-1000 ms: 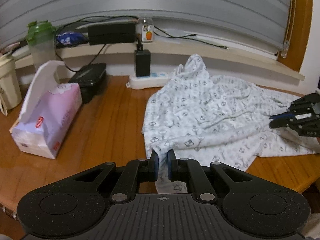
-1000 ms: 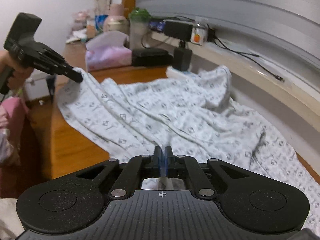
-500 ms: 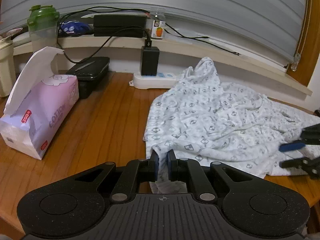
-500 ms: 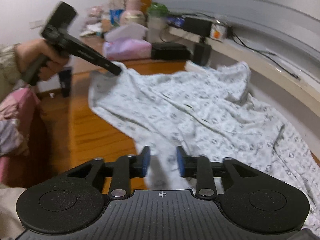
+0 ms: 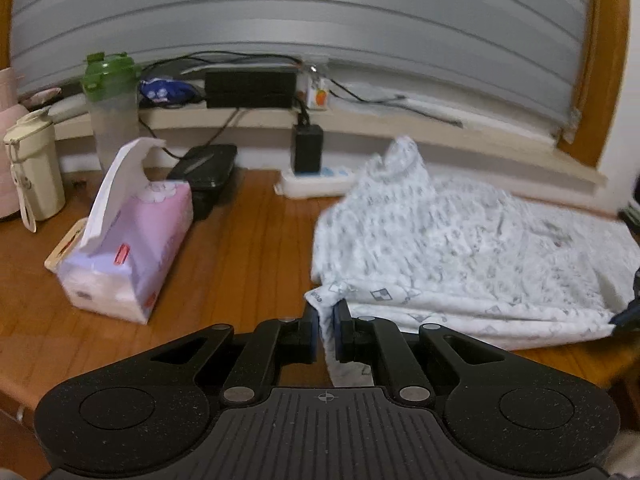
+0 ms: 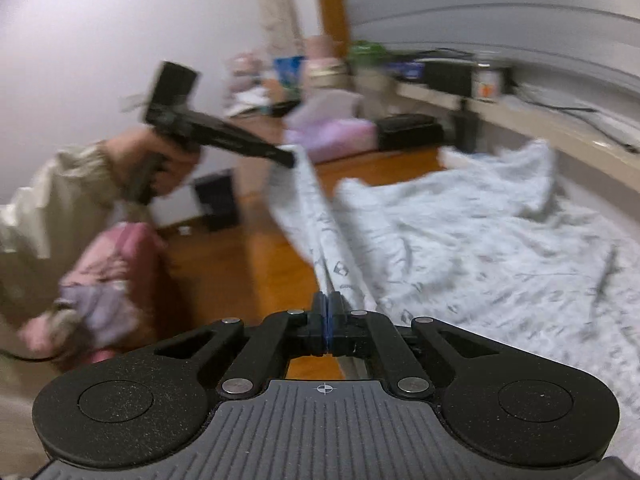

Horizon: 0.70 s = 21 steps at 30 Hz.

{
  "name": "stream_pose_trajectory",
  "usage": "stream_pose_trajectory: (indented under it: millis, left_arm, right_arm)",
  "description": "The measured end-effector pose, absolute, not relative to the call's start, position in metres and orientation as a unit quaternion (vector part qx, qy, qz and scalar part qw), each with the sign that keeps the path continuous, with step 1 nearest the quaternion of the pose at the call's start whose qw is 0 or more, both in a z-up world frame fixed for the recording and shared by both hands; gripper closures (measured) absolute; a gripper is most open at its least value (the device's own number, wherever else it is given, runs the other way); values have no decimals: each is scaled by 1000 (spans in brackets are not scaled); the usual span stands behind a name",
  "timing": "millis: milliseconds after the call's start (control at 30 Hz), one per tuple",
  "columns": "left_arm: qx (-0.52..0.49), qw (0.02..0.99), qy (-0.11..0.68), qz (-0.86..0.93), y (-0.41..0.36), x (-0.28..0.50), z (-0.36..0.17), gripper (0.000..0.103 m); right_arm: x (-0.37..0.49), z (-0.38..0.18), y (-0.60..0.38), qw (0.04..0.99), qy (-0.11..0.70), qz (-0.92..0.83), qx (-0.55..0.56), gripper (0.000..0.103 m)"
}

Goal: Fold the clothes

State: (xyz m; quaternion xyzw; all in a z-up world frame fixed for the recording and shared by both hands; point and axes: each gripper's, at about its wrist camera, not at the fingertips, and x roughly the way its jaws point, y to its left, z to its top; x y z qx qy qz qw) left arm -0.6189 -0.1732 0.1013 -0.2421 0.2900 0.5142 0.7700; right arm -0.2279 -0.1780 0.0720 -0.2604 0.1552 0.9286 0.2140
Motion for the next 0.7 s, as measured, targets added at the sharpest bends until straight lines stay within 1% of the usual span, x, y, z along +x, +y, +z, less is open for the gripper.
stream_pose_trajectory:
  millis: [33, 133, 167, 200, 233, 267, 300, 367, 433, 500, 600, 700]
  left_arm:
    - [-241, 770, 295, 512, -177, -621, 103, 95]
    - [-247, 762, 308, 514, -187, -634, 102, 87]
    - [-253, 755, 313, 518, -189, -640, 98, 83]
    - [-260, 748, 317, 522, -192, -647, 95, 81]
    - [-265, 742, 319, 527, -194, -654, 92, 79]
    - [-268, 739, 312, 533, -196, -660, 93, 77]
    - [-267, 737, 307, 539, -198, -662, 96, 77]
    - [-257, 731, 305, 554, -198, -663, 104, 79]
    - [-244, 732, 309, 556, -197, -660, 113, 79]
    - [-231, 732, 308, 562, -197, -658, 122, 75]
    - [-218, 736, 302, 565, -192, -648, 131, 73]
    - [-211, 747, 297, 555, -182, -625, 129, 73]
  right_arm:
    - [-231, 73, -186, 199, 160, 931, -260, 102]
    - [-245, 62, -204, 191, 143, 929, -282, 100]
    - [-247, 56, -206, 191, 143, 928, -288, 96]
    - [-246, 53, -205, 195, 145, 926, -289, 92]
    - [-243, 51, -203, 203, 148, 924, -288, 82]
    - [-240, 50, -202, 211, 149, 922, -287, 73]
    - [-236, 51, -201, 217, 149, 922, -285, 71]
    - [-224, 53, -198, 232, 146, 920, -281, 70]
    - [-204, 54, -196, 257, 147, 916, -272, 68]
    - [-179, 54, -194, 288, 150, 908, -263, 60]
    - [-130, 49, -191, 347, 164, 886, -260, 60]
    - [-74, 43, -191, 421, 175, 852, -258, 60]
